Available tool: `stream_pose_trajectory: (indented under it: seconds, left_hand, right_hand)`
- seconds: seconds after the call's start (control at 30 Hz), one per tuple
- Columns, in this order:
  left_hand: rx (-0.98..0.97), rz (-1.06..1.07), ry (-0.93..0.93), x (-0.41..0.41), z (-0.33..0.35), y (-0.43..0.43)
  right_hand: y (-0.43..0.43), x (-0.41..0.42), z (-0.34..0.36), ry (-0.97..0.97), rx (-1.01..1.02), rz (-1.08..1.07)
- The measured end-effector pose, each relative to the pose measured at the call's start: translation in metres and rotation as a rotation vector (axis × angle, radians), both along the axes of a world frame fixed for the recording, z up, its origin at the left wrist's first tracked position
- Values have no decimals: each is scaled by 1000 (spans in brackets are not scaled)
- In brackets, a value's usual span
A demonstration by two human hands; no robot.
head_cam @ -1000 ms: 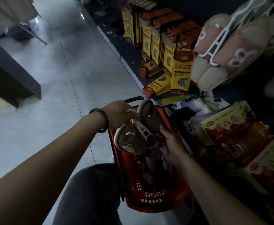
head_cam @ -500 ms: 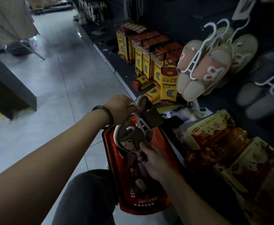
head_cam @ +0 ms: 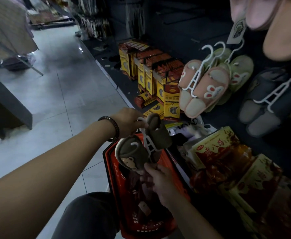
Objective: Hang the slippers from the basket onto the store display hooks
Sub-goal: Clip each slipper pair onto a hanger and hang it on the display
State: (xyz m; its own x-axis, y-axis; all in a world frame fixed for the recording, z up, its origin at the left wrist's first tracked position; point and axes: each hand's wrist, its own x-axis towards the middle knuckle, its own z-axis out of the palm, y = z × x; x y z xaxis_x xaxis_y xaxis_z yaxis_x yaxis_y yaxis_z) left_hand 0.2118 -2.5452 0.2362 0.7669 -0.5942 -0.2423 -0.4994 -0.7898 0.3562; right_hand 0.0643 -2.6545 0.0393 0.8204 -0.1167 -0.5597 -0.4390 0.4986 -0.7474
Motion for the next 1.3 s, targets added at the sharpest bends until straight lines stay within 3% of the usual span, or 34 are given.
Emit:
stream_pose_trajectory:
  seconds: [0.1,0.23,0.33,0.47,0.57,0.73,0.8,0.9,1.1,1.3]
  left_hand:
    - [-15,-75,-26,5,12,-2]
    - [-38,-132,-90,13,29,-11]
    - [-28,-184,-69,16,40,-22]
    - [-48,-258,-81,24,53,-38]
    - [-93,-259,-103,30,60,-53]
    - [-286,-146,-26,41,63,-77]
    - [-479,-88,5,45,62,-90]
    - [-783,123,5,51,60,-113]
    - [-802,164,159,58,43,-158]
    - [-845,109,154,75,43,-191]
  right_hand:
    - [-25,8,28,-49,-350,-110]
    - [-64,14,96,-349,-881,-201]
    - [-84,31,140,-510,-1119,-94]
    - [-101,61,184,-570,-1335,153]
    - [-105,78,198,-546,-1320,231]
    - [-124,103,205,-548,-1247,164]
    - [-134,116,204,-531,-1336,85]
    - [-151,136,208,-506,-1308,-100]
    - [-190,167,242,-377,-1518,-168]
    - [-215,201,255,-345,-1447,-269]
